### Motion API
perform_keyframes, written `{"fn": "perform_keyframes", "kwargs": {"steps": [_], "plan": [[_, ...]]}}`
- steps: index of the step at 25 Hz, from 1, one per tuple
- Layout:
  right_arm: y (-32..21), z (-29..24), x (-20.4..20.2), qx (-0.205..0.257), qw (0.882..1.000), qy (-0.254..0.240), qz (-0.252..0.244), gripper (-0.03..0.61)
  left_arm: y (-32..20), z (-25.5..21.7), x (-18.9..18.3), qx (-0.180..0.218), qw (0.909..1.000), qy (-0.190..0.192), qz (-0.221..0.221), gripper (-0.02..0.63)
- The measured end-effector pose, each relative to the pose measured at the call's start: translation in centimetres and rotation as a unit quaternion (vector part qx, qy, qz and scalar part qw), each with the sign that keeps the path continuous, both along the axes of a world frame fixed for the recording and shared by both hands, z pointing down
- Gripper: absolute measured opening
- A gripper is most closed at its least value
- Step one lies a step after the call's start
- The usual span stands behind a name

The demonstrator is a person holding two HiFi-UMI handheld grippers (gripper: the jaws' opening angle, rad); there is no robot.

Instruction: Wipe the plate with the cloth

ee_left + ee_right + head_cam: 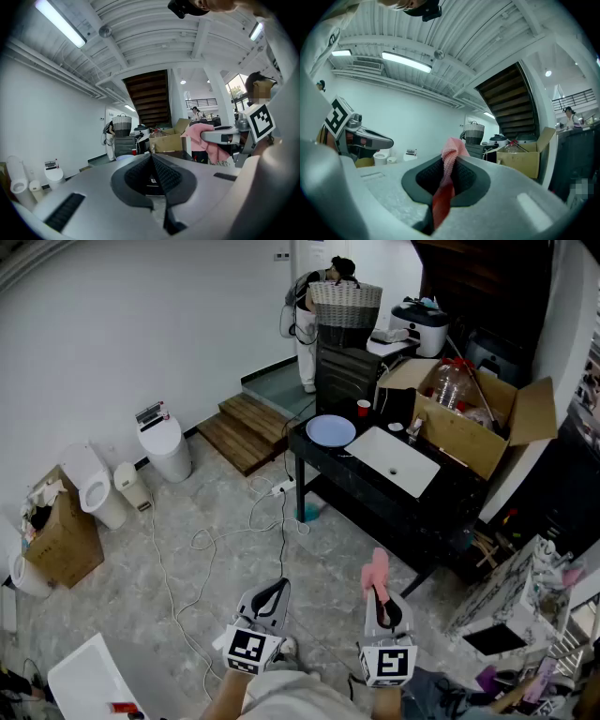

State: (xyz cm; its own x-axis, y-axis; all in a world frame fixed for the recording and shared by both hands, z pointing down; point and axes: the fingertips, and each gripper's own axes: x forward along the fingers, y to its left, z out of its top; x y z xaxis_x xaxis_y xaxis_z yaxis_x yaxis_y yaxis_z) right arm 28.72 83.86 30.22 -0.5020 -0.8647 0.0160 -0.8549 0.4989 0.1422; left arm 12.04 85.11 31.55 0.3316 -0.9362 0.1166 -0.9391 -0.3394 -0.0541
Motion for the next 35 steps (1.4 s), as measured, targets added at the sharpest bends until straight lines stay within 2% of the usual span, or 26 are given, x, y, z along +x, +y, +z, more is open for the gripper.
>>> {"fn": "perform_keyframes", "kwargs": {"steps": [4, 12, 35], "plan": [[-0.5, -0.2, -0.1, 0.002, 1.0, -0.012, -0.006, 0.021, -0.4, -0.2, 0.6, 0.011, 0.9999, -0.005, 0.004, 0.003], [-3.4, 0.8, -1.5, -0.012, 1.0, -0.008, -0.01, 0.021, -3.1, 0.8, -0.6, -0.004, 0.9999, 0.009, -0.006, 0.003], [-18.6, 1.2, -9.3, -0.027, 0.999, 0.009, 0.017, 0.021, -19.6, 0.9, -7.9, -0.003, 0.9989, 0.024, 0.039, 0.003]]}}
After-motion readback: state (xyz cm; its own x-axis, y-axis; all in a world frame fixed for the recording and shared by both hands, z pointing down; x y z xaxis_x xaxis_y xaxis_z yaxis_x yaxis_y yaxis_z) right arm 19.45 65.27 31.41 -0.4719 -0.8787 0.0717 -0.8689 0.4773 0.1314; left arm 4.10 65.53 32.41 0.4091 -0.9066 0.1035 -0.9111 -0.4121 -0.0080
